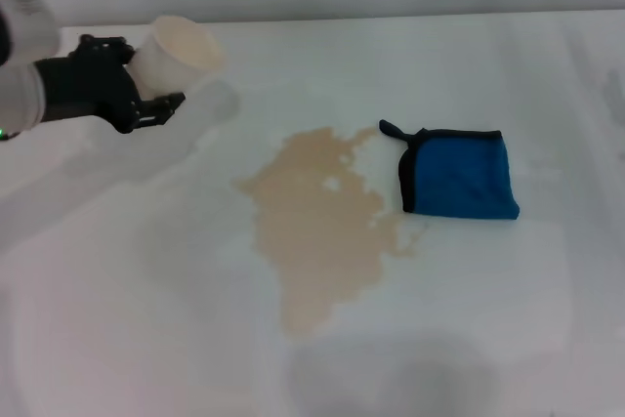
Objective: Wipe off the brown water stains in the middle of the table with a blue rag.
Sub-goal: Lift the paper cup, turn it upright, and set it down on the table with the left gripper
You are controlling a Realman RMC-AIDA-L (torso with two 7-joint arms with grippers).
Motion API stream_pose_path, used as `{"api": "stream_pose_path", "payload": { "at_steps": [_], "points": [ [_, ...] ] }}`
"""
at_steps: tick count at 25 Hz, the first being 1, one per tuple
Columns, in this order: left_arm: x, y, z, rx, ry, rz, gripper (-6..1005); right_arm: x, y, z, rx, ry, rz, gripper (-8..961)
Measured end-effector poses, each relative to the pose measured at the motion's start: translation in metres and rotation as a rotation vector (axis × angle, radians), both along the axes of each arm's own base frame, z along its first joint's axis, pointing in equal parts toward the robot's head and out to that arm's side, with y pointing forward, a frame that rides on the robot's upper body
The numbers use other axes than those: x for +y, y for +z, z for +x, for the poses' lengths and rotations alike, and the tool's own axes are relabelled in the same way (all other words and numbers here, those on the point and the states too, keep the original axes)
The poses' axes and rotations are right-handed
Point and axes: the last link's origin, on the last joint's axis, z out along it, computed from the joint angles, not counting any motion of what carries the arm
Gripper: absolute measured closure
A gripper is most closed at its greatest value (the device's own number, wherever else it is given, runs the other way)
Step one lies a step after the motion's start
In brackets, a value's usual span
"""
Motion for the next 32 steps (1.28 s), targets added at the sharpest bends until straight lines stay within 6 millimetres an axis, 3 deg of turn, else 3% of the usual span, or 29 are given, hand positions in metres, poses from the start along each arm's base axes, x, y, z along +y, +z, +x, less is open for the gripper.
{"api": "stream_pose_path", "payload": {
  "at_steps": [6,14,25,32],
  "points": [
    [-0.019,0.001,-0.026,-0.275,0.062,0.115,353,0.001,0.003,0.0,-0.011,0.004,0.006,129],
    [-0.034,-0.015,-0.052,-0.433,0.177,0.165,352,0.004,0.005,-0.002,-0.018,0.01,0.008,128],
    [-0.048,-0.024,-0.083,-0.566,0.286,0.354,353,0.007,0.006,-0.003,-0.015,0.01,0.006,128],
    [-0.057,-0.03,-0.101,-0.56,0.35,0.428,362,0.01,0.004,-0.006,-0.014,0.019,0.003,128]
  ]
}}
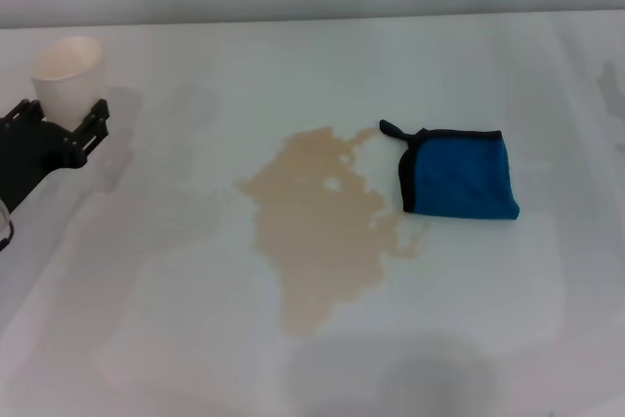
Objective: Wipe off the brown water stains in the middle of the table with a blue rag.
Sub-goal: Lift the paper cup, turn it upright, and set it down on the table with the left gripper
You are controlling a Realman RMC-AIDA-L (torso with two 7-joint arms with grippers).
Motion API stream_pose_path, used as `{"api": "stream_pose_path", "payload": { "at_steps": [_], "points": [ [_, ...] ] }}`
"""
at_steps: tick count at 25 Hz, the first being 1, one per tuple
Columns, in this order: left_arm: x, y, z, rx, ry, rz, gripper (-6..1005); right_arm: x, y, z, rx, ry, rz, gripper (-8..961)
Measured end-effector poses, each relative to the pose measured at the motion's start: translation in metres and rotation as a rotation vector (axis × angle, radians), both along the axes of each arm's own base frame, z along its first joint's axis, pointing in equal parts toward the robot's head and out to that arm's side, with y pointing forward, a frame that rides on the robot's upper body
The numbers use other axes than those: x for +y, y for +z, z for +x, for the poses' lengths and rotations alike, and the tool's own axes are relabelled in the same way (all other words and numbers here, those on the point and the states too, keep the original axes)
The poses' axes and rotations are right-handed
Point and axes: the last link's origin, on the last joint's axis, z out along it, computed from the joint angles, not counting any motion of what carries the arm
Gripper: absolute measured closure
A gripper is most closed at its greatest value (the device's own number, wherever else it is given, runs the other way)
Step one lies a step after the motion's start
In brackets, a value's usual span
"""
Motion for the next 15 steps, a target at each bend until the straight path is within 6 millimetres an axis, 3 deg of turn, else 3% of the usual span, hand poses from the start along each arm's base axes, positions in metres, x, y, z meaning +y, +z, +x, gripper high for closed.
{"api": "stream_pose_path", "payload": {
  "at_steps": [15],
  "points": [
    [-0.002,-0.009,-0.013,0.01,0.11,-0.01,356,0.005,-0.006,-0.007,0.01,0.014,-0.013,129]
  ]
}}
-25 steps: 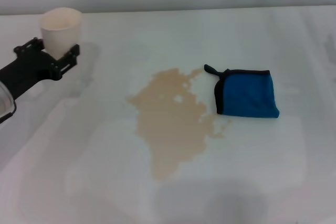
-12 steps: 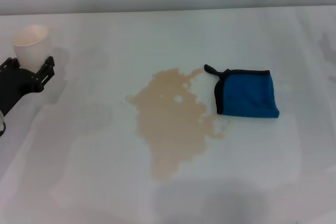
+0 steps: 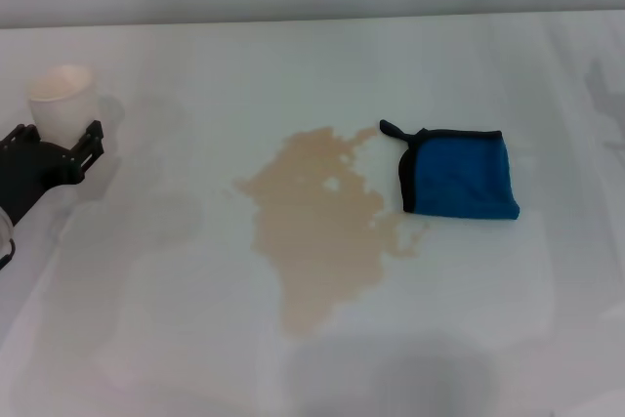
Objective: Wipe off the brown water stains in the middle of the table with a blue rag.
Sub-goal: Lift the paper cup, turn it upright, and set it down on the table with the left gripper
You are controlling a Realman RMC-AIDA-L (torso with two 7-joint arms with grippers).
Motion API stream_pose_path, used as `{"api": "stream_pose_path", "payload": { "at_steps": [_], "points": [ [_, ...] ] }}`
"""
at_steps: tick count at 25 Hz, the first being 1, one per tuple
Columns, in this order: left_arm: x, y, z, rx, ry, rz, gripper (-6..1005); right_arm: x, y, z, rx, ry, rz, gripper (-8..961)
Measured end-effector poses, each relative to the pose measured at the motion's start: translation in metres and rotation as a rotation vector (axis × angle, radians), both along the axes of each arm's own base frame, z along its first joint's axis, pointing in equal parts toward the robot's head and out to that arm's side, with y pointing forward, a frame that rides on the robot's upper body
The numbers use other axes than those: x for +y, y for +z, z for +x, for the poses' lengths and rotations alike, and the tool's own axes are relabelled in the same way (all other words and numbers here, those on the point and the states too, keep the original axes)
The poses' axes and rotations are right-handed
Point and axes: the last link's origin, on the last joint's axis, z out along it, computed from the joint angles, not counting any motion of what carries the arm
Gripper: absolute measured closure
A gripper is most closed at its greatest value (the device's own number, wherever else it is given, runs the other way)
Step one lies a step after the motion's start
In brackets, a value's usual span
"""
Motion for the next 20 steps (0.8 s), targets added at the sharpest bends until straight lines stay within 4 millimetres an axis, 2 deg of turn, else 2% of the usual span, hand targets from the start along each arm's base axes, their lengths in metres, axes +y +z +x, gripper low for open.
{"api": "stream_pose_path", "payload": {
  "at_steps": [16,20],
  "points": [
    [-0.011,-0.01,-0.006,0.007,0.021,-0.042,348,-0.005,-0.004,0.003,0.005,-0.012,-0.016,129],
    [-0.012,-0.011,-0.007,0.005,0.024,-0.046,316,-0.006,-0.005,0.003,0.005,-0.012,-0.017,129]
  ]
}}
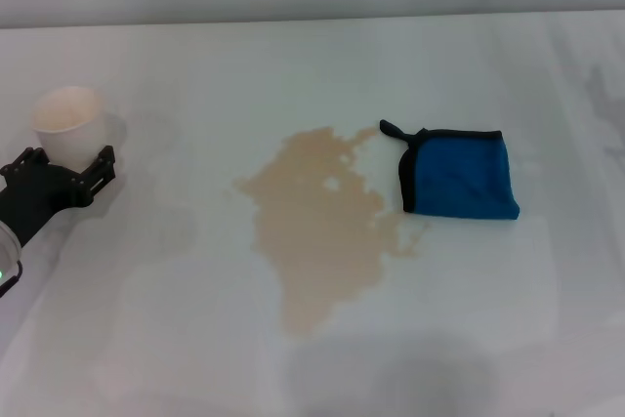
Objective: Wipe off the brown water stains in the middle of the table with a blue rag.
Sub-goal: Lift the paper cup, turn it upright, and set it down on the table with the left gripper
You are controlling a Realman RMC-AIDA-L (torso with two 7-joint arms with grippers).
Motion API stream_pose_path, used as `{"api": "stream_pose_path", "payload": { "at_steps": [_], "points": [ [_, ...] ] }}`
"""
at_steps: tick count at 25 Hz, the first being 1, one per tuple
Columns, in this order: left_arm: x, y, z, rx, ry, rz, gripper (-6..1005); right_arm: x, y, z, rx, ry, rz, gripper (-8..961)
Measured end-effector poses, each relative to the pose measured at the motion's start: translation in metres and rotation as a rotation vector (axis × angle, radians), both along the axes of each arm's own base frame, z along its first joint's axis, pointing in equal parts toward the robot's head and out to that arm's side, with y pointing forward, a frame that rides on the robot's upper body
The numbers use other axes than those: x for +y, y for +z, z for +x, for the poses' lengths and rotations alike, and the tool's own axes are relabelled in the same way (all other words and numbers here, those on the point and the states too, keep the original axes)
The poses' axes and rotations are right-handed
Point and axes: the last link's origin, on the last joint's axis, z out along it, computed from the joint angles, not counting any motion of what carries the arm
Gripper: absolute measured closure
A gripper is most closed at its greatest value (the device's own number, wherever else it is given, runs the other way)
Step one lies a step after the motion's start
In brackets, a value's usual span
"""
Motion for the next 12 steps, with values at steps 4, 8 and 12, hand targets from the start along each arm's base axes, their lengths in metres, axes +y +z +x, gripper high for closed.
{"api": "stream_pose_path", "payload": {
  "at_steps": [4,8,12],
  "points": [
    [-0.002,0.0,0.0,-0.008,-0.008,0.002,289,-0.001,0.0,0.0,0.0,0.002,0.001,128],
    [-0.007,-0.002,0.005,-0.025,-0.051,-0.007,263,-0.001,0.0,0.0,0.004,0.003,0.003,128],
    [-0.014,-0.002,0.004,-0.042,-0.063,-0.005,231,-0.002,0.0,0.001,0.023,0.003,0.007,128]
  ]
}}
